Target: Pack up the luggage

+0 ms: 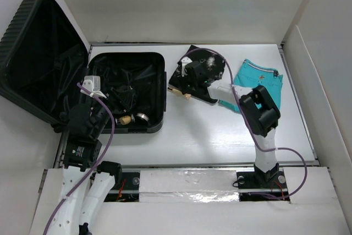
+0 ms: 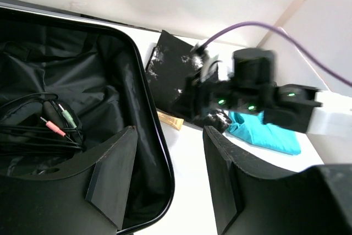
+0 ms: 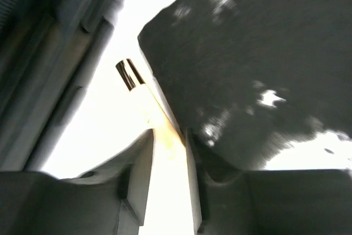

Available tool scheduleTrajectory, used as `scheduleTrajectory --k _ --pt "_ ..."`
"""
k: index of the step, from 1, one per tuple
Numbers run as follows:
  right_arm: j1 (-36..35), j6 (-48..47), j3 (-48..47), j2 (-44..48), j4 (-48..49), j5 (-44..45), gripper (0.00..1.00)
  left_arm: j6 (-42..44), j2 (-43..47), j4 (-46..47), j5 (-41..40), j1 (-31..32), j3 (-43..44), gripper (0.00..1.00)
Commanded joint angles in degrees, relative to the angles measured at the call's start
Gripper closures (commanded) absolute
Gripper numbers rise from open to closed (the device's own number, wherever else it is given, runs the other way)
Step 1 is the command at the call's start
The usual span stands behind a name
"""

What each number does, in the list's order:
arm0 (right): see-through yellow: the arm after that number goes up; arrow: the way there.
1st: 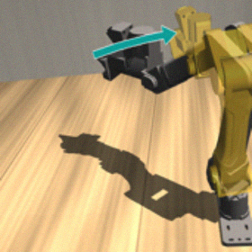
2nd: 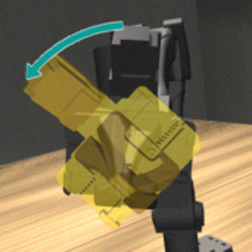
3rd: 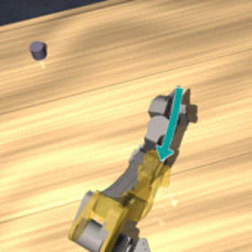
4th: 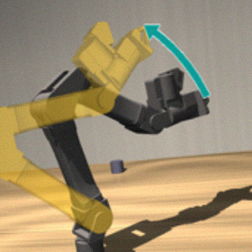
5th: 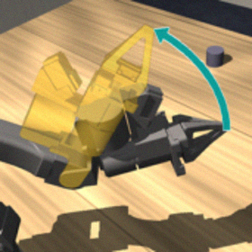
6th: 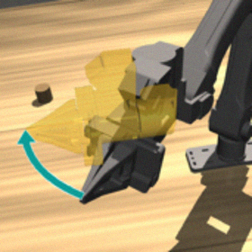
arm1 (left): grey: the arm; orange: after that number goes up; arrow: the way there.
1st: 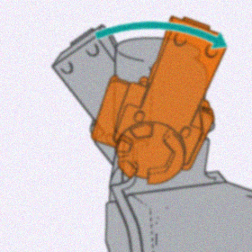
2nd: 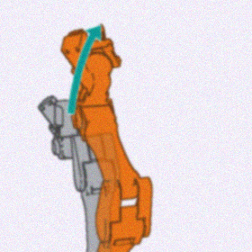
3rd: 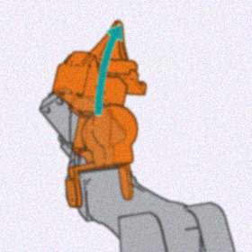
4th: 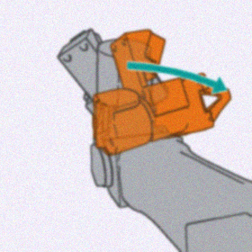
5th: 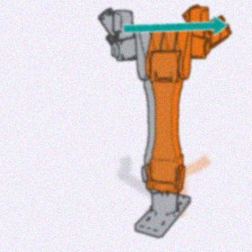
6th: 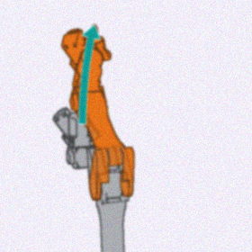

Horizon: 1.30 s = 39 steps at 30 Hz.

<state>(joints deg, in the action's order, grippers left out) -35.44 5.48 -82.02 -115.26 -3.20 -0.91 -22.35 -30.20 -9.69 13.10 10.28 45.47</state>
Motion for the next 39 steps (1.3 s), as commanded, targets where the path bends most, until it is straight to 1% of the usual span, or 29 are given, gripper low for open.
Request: scheduleTrajectory --k 1,3,6,11,12,14,15,17,18,20,21,23,24,25,26,27,28,29,33,35,36,38,39 --pt "-1.82 -3.27 -5.07 -2.15 -2.77 -0.59 0.60 0.73 -0.21 2.75 0.69 0.18 -0.03 0.52" --pt "-1.82 -3.71 -7.00 -3.82 -4.78 -1.46 0.60 0.73 -0.48 2.75 0.78 0.18 0.05 0.52" --pt "-1.82 -3.89 -7.02 -4.62 -4.80 -2.17 0.60 0.73 -0.65 2.93 1.13 0.18 0.05 0.52" --pt "-2.35 -3.72 -8.94 -7.77 -6.11 -0.86 0.59 0.81 -0.57 2.75 1.05 0.18 0.14 0.52" --pt "-2.35 -3.63 -9.12 -8.13 -6.29 0.54 0.56 0.82 -0.57 2.66 1.13 0.18 0.05 0.52" --pt "-2.35 -3.89 -9.21 -9.10 -5.85 0.64 0.48 0.82 -0.57 2.66 0.96 0.18 0.05 0.52" --pt "-2.87 -3.81 -9.73 -9.54 -5.94 0.64 0.42 0.82 -0.48 2.66 0.96 0.18 -0.03 0.52" --pt "-2.88 -3.81 -10.79 -10.59 -7.43 0.64 0.41 0.82 -0.39 2.66 0.87 0.18 -0.03 0.52" --pt "-2.88 -3.72 -11.06 -11.47 -7.87 2.64 0.43 0.82 -0.30 2.66 0.87 0.18 0.05 0.52" --pt "-3.41 -3.54 -10.88 -11.65 -8.49 4.06 0.51 0.82 -0.22 2.57 0.78 0.18 -0.03 0.52" --pt "-3.41 -3.37 -10.62 -11.13 -8.57 5.55 0.63 0.82 -0.21 2.57 0.78 0.18 -0.03 0.52" --pt "-3.93 -2.40 -8.61 -9.90 -7.88 6.79 0.75 0.82 -0.30 2.57 0.78 0.18 -0.03 0.52" --pt "-3.93 -1.96 -7.55 -8.94 -7.35 6.88 0.83 0.82 -0.22 2.49 0.78 0.18 -0.03 0.52" --pt "-3.93 -1.00 -6.41 -6.06 -5.95 6.27 0.85 0.82 -0.21 2.57 0.78 0.18 -0.03 0.52" --pt "-3.93 -0.56 -3.27 -4.11 -3.59 4.96 0.88 0.82 -0.21 2.49 0.78 0.18 -0.03 0.52" --pt "-3.93 -0.12 -1.50 -2.00 -3.57 4.25 0.90 0.82 -0.21 2.57 0.78 0.18 0.05 0.52" --pt "-3.93 0.67 0.18 0.28 -1.22 3.46 0.90 0.82 -0.21 2.49 0.78 0.18 -0.03 0.52" --pt "-3.93 0.94 2.80 4.65 -0.41 2.85 0.90 0.82 -0.21 2.49 0.78 0.18 -0.03 0.52" --pt "-4.46 0.94 5.37 13.56 1.00 2.58 0.90 0.82 0.05 2.57 0.78 0.18 -0.03 0.52" --pt "-5.60 0.50 4.42 15.76 0.39 2.66 0.90 0.73 0.05 2.57 0.78 0.18 0.05 0.52" --pt "-6.82 0.41 1.63 16.64 0.22 1.88 0.90 0.73 0.05 2.66 0.78 0.18 -0.03 0.52" --pt "-8.50 0.41 -2.86 15.86 -0.31 0.74 0.90 0.55 0.14 2.75 0.52 0.18 -0.12 0.52" --pt "-10.51 0.67 -5.76 12.99 -0.40 -2.14 0.90 0.46 0.05 2.66 0.17 0.18 -0.12 0.52"
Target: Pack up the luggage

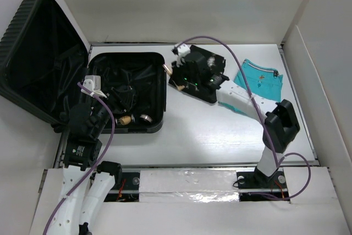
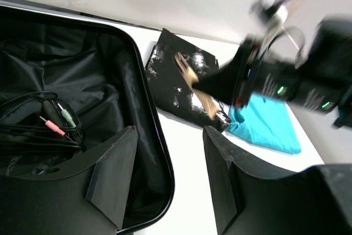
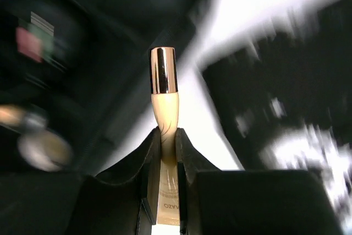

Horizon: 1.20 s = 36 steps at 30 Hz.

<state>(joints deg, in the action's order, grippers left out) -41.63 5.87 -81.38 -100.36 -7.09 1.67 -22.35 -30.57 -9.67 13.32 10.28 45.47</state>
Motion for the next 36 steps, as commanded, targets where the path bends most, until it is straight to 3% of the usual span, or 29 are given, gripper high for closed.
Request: scheduleTrajectory --k 1,2,3,4,6,8,10,11,12,14,15,20,24,25,28,29,31,34,36 --pt "-5.47 0.72 -13.64 -4.12 2.10 -6.05 0.89 0.38 0.59 2.55 -0.40 0.18 -0.12 0.52" --pt "-6.61 0.81 -17.63 -6.41 0.69 -7.20 0.80 0.29 0.68 2.38 -1.45 0.18 -0.12 0.51" --pt "-7.41 0.81 -21.41 -8.52 -0.89 -8.43 0.52 0.11 0.68 2.03 -2.15 0.18 -0.03 0.51" --pt "-7.94 0.90 -25.36 -10.72 -3.25 -8.27 0.39 0.11 1.03 1.76 -2.77 0.18 -0.03 0.52" --pt "-7.33 1.42 -22.61 -9.26 -1.10 -8.00 0.20 -0.33 1.21 1.24 -4.44 0.18 -0.03 0.53" --pt "-4.80 3.09 -11.07 -3.03 7.07 -7.91 0.18 -0.85 1.13 1.32 -4.88 0.18 -0.12 0.60" --pt "-2.68 4.06 -4.08 1.37 11.29 -8.00 0.28 -1.20 0.51 1.85 -4.27 0.18 -0.30 0.67" --pt "-0.67 4.24 -0.83 5.92 11.75 -7.83 0.43 -1.47 0.16 2.11 -3.66 0.18 -0.30 0.74" --pt "0.13 4.50 6.08 8.40 12.36 -6.17 0.76 -2.08 -0.10 2.72 -3.39 0.18 -0.38 0.77" --pt "1.46 4.85 13.41 16.37 15.17 -4.23 0.98 -3.05 -1.33 3.43 -2.26 0.18 -0.47 0.84" --pt "2.07 4.94 19.97 19.03 15.70 -2.83 1.00 -3.57 -1.86 4.82 -1.38 0.18 -0.56 0.85" --pt "6.29 6.87 34.69 35.38 14.83 6.93 1.00 -10.16 -8.97 13.78 12.22 -2.46 -4.33 0.93" --pt "11.29 6.17 41.13 45.76 13.17 5.28 0.82 -18.59 -20.29 28.35 19.01 -2.46 -5.31 1.00" --pt "13.13 6.52 41.48 47.95 11.16 3.79 0.79 -19.83 -25.28 30.13 19.11 2.15 -3.31 1.00" --pt "14.38 7.66 42.44 52.17 9.90 1.50 0.64 -17.30 -33.46 28.06 5.80 13.41 3.10 1.00" --pt "15.08 7.84 43.41 53.32 9.99 1.67 0.62 -15.64 -36.20 26.47 -3.56 20.76 8.96 1.00" --pt "16.39 7.84 44.46 56.74 9.91 2.19 0.52 -14.21 -44.87 20.51 -12.13 25.81 16.97 1.00" --pt "17.46 8.37 44.47 60.09 7.28 2.20 0.43 -18.60 -53.77 19.08 -16.30 27.94 20.79 1.00" --pt "18.86 8.54 44.99 63.34 7.27 1.93 0.34 -19.31 -57.04 18.21 -23.31 32.75 23.33 0.91"
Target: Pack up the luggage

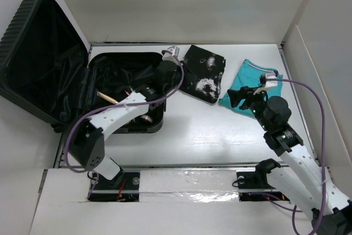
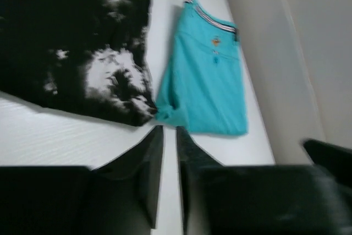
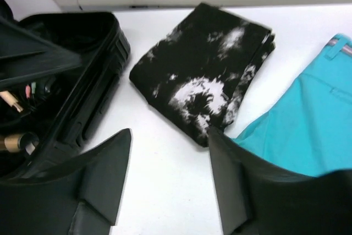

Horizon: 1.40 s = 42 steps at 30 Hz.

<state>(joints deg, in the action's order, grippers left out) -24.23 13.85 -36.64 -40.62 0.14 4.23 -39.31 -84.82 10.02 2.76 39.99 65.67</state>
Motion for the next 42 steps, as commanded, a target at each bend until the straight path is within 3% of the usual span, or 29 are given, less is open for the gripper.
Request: scheduleTrajectory --k 1,2,5,10,15,21,25,35,42 --pt "2.42 0.57 0.60 4.58 0.03 -1.41 0.31 -2.18 -6.73 -3.24 -16.35 4.64 7.24 0.83" --pt "2.43 0.57 0.87 5.46 0.03 -2.03 0.29 -2.09 -9.12 -5.25 -22.48 5.97 10.06 0.63" --pt "4.10 0.74 1.05 8.18 -1.98 -3.44 0.23 -6.03 -17.30 -13.70 -26.75 6.86 17.19 0.33" --pt "5.94 0.92 1.05 10.65 -3.04 -5.88 0.21 -16.04 -21.35 -12.30 -27.37 6.24 13.88 0.33" --pt "5.95 0.92 1.13 10.83 -3.04 -6.43 0.21 -28.43 -25.22 -21.08 -33.69 6.77 16.86 0.33" --pt "4.90 0.57 0.96 10.39 -2.69 -8.09 0.21 -35.47 -32.85 -26.78 -35.02 5.46 21.51 0.32" --pt "4.89 0.48 1.05 10.04 -2.17 -9.32 0.20 -36.45 -37.07 -30.76 -34.76 4.13 26.08 0.31" --pt "4.89 -0.31 1.14 7.49 -0.76 -12.93 0.20 -35.84 -43.32 -29.97 -31.24 1.59 30.39 0.28" --pt "4.37 -0.57 1.14 7.49 -0.76 -13.54 0.21 -35.75 -46.40 -27.16 -29.49 1.06 31.54 0.36"
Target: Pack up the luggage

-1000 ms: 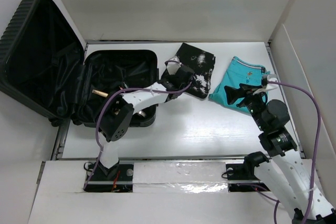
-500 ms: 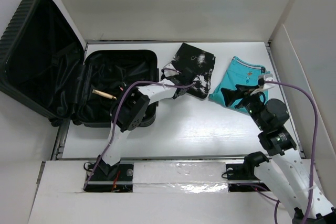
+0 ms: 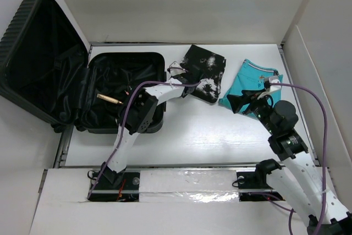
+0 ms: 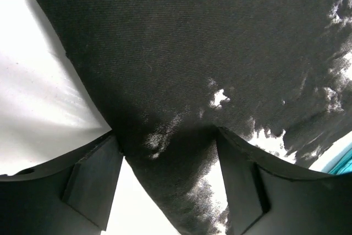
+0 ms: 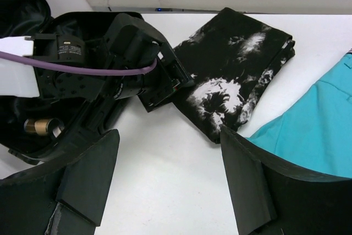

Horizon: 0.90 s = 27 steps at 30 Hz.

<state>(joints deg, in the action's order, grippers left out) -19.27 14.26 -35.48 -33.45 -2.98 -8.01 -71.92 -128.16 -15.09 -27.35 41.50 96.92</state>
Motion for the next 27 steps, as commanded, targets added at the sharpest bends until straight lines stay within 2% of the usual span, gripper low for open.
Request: scheduleTrajectory --k 1,3,4,5,7,8,10,11,16,22,27 --pt "-0.60 -1.08 -0.02 0.40 2.37 -1.22 0.21 -3.23 -3.15 -1.44 0.64 -0.45 0.20 0.38" --pt "-0.60 -1.08 -0.02 0.93 2.37 -0.87 0.21 -3.23 -3.15 -0.47 -0.06 -0.45 -0.16 0.43" --pt "-0.60 -0.99 0.15 1.02 2.37 -0.61 0.21 -2.79 -2.89 0.41 -0.15 -0.45 -0.33 0.49" --pt "-0.60 -0.90 0.15 1.11 2.37 -0.60 0.21 -1.22 -2.71 1.55 -0.07 -0.45 -1.29 0.60" --pt "-0.60 -0.90 0.15 1.20 2.37 -0.69 0.21 0.98 -1.93 6.02 0.37 -0.98 -2.52 0.69" --pt "-0.60 -0.90 0.15 1.20 2.37 -0.86 0.21 2.56 -1.75 8.04 1.76 -0.98 -3.92 0.85" --pt "-0.60 -0.99 0.15 1.20 2.37 -0.95 0.21 7.57 -1.39 13.58 3.44 -1.59 -4.72 0.92" --pt "-0.60 -0.90 0.15 1.20 2.37 -0.95 0.21 8.98 -1.39 14.56 4.58 -2.29 -5.16 1.00" --pt "-0.60 -0.99 0.15 1.37 2.37 -1.39 0.21 21.96 0.80 23.79 7.84 -3.61 -5.17 1.00" --pt "-0.60 -0.99 0.42 1.02 2.37 -0.96 0.21 36.03 7.46 20.90 13.27 -5.98 1.59 1.00" --pt "-0.60 -0.90 0.42 1.02 2.37 -0.17 0.21 41.68 16.87 19.32 24.09 -11.08 -2.17 1.00"
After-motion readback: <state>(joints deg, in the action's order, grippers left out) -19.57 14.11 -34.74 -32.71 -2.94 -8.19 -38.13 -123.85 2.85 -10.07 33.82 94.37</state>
